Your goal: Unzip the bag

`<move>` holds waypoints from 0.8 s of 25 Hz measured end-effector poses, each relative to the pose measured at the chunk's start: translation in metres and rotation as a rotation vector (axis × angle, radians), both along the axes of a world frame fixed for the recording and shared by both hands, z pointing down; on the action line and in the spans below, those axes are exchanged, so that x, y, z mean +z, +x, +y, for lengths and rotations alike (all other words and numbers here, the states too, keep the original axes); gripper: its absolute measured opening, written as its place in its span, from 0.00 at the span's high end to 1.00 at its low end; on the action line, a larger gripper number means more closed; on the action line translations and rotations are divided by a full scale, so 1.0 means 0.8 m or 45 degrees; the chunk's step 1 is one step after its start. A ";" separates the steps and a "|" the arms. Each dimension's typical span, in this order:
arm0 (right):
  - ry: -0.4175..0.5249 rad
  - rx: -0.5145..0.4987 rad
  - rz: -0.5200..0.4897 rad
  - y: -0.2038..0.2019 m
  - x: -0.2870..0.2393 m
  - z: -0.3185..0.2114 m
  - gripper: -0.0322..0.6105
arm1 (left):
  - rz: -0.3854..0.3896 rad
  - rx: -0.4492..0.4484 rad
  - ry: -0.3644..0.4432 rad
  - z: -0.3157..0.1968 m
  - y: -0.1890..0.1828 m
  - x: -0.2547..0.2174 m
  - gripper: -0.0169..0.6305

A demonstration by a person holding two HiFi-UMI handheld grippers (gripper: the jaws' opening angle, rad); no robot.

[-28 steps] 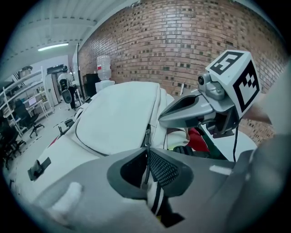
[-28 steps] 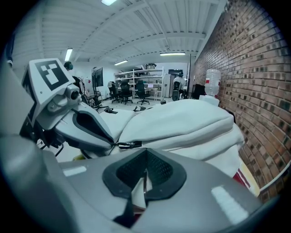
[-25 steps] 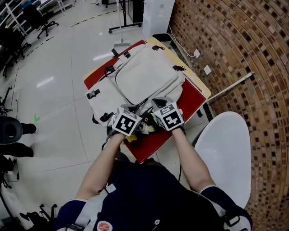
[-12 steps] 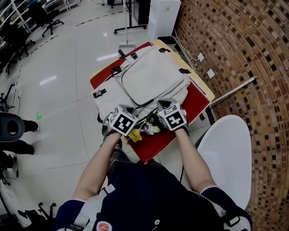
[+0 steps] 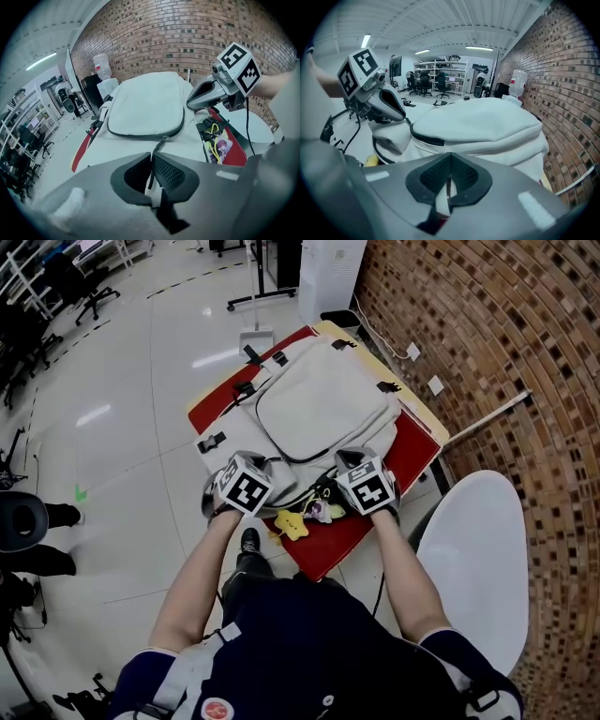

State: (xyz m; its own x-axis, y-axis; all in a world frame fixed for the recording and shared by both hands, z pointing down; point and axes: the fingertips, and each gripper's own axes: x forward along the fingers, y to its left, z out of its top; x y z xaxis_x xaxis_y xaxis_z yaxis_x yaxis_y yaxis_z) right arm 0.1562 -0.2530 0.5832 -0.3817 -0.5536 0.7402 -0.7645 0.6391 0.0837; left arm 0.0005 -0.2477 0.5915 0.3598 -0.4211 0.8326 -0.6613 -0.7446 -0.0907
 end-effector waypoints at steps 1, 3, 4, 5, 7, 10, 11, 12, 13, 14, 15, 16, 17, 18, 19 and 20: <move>-0.002 0.008 0.008 0.000 0.001 0.000 0.95 | -0.005 0.010 0.004 -0.004 -0.003 0.000 0.94; -0.013 0.027 0.019 0.001 0.003 0.000 0.95 | -0.012 0.030 0.010 -0.014 -0.009 0.001 0.94; -0.021 0.037 0.021 0.001 0.003 0.000 0.95 | -0.013 0.039 0.015 -0.019 -0.012 0.002 0.94; -0.029 0.048 0.021 0.002 0.003 0.000 0.95 | -0.014 0.049 0.020 -0.025 -0.015 0.001 0.94; -0.040 0.073 0.023 0.002 0.003 -0.002 0.95 | -0.015 0.069 0.028 -0.037 -0.022 0.000 0.94; -0.027 0.107 0.029 0.006 0.007 -0.009 0.95 | -0.012 0.096 0.036 -0.056 -0.032 -0.001 0.94; -0.027 0.124 0.025 0.007 0.007 -0.011 0.95 | -0.008 0.105 0.040 -0.063 -0.036 -0.001 0.94; -0.030 0.143 0.018 0.007 0.007 -0.012 0.95 | -0.005 0.115 0.045 -0.071 -0.040 -0.001 0.94; -0.036 0.161 0.014 0.007 0.006 -0.012 0.95 | -0.003 0.126 0.055 -0.080 -0.044 -0.002 0.94; -0.043 0.178 0.014 0.008 0.006 -0.011 0.95 | -0.002 0.137 0.068 -0.089 -0.048 -0.002 0.94; -0.049 0.193 0.015 0.010 0.007 -0.009 0.95 | 0.001 0.145 0.083 -0.099 -0.052 -0.004 0.94; -0.050 0.207 0.017 0.012 0.007 -0.008 0.95 | 0.005 0.153 0.094 -0.108 -0.055 -0.005 0.94; -0.049 0.221 0.019 0.014 0.007 -0.007 0.95 | 0.010 0.162 0.102 -0.117 -0.059 -0.006 0.94; -0.046 0.236 0.023 0.015 0.007 -0.007 0.95 | 0.013 0.172 0.109 -0.127 -0.062 -0.007 0.94; -0.044 0.252 0.028 0.016 0.007 -0.007 0.95 | 0.012 0.184 0.117 -0.135 -0.065 -0.007 0.94; -0.043 0.269 0.032 0.016 0.008 -0.007 0.95 | 0.011 0.196 0.125 -0.144 -0.068 -0.008 0.94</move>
